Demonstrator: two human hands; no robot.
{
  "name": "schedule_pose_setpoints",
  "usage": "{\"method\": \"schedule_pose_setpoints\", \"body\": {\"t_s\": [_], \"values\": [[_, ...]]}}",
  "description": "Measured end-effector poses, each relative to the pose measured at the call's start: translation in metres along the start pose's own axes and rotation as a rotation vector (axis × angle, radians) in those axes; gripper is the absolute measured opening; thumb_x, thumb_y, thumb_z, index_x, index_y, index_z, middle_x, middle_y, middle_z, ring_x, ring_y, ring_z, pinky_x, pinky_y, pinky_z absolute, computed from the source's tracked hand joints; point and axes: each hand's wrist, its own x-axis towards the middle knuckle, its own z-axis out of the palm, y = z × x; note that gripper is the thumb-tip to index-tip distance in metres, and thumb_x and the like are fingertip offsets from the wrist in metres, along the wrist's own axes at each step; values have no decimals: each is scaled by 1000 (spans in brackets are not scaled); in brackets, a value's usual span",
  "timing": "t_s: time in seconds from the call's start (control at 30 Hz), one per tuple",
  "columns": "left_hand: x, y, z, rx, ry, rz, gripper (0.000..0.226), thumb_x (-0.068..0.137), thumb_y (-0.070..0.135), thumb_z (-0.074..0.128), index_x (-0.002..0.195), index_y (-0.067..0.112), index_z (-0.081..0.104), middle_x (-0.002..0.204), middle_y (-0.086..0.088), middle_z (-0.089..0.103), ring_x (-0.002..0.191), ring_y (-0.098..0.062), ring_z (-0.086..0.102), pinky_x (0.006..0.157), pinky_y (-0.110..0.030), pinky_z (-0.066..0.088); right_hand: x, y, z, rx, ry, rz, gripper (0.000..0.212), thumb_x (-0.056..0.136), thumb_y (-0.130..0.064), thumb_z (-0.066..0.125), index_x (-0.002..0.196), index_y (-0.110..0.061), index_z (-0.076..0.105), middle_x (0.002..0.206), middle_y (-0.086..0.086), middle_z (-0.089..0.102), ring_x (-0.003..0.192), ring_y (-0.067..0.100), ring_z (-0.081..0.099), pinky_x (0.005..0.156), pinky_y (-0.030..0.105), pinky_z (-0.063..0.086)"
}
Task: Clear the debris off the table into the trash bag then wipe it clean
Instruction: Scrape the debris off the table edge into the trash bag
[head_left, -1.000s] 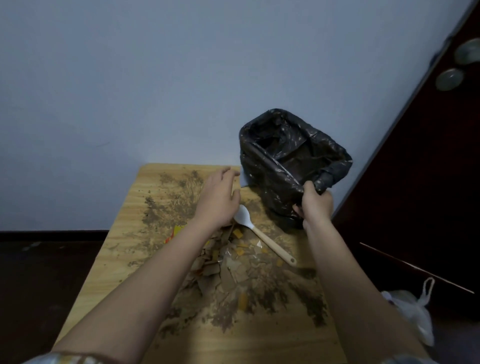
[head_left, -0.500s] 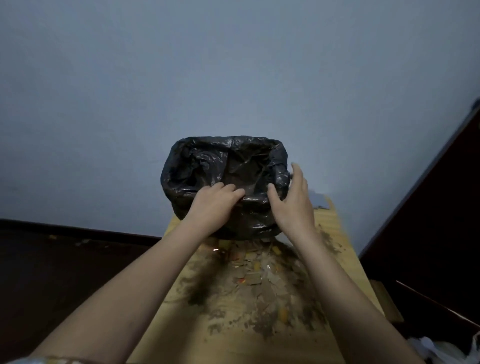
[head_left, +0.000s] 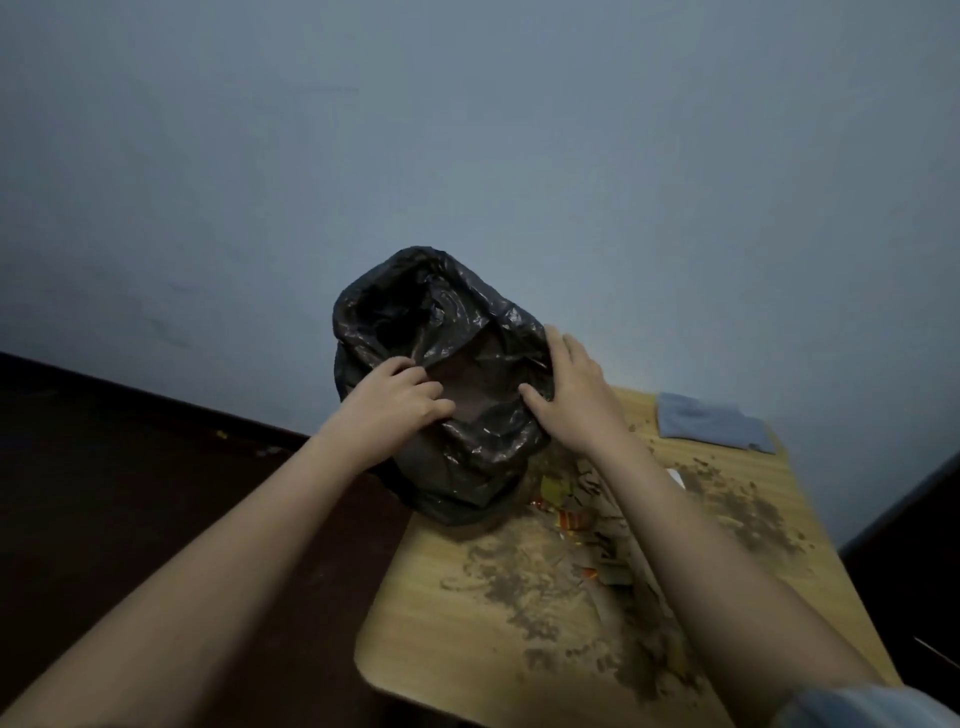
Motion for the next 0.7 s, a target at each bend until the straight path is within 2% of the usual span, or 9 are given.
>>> {"method": "schedule_pose_setpoints", "body": {"t_s": [0.07,0.13,0.23,0.33,0.4,0.47,0.5,0.6,0.7], "values": [[-8,-13,1,19,6,28,38,55,0,85,83,22,71,79,1,69,80,-24,67,92,-42,51,13,-9,6,23,-45,5,72,96,-36,52,153,-24,10,148,10,35,127,31,44,99,42,44],[-17,-26,6,37,15,22,38,54,-2,85,81,21,72,81,-1,69,85,-25,67,97,-47,47,26,-15,9,61,-43,55,61,96,-30,51,150,-21,22,137,11,45,114,32,54,86,40,48],[-27,-44,11,53,22,-30,33,55,-4,82,77,18,72,89,-6,70,91,-28,67,97,-51,46,44,-18,14,89,-83,94,27,97,-30,50,120,-15,52,110,9,60,95,29,59,69,33,42],[-34,-55,17,70,66,-205,26,59,-1,79,79,14,75,108,-16,68,102,-36,65,91,-52,48,51,-21,29,215,-88,151,16,97,-32,52,97,-16,54,89,3,58,79,21,53,62,32,36],[-38,-55,26,-86,69,-452,41,69,-2,73,108,11,71,132,-24,54,118,-43,53,94,-53,45,50,-25,45,309,-50,201,16,96,-31,53,91,-15,54,83,0,55,78,21,52,61,32,34],[-39,-48,32,-387,23,-741,56,88,5,60,141,16,44,149,-20,31,131,-41,36,101,-49,38,45,-29,61,386,-4,250,16,96,-28,53,90,-13,54,81,0,55,78,22,53,58,30,31],[-38,-45,35,-603,48,-888,54,94,11,51,145,17,34,150,-16,29,132,-37,35,101,-44,36,43,-33,69,428,20,271,16,96,-27,52,91,-12,54,82,0,55,77,21,52,56,29,31],[-31,-38,44,-1045,73,-1151,43,101,26,41,142,15,37,139,-9,47,127,-28,46,97,-35,37,37,-45,89,561,75,305,15,99,-25,48,94,-12,50,83,1,55,75,21,54,54,28,36],[-29,-34,50,-1032,17,-1171,35,97,32,50,126,12,47,119,-7,58,109,-26,56,84,-33,43,29,-57,103,592,138,291,10,100,-24,47,94,-16,46,83,-2,54,69,13,52,52,28,36]]}}
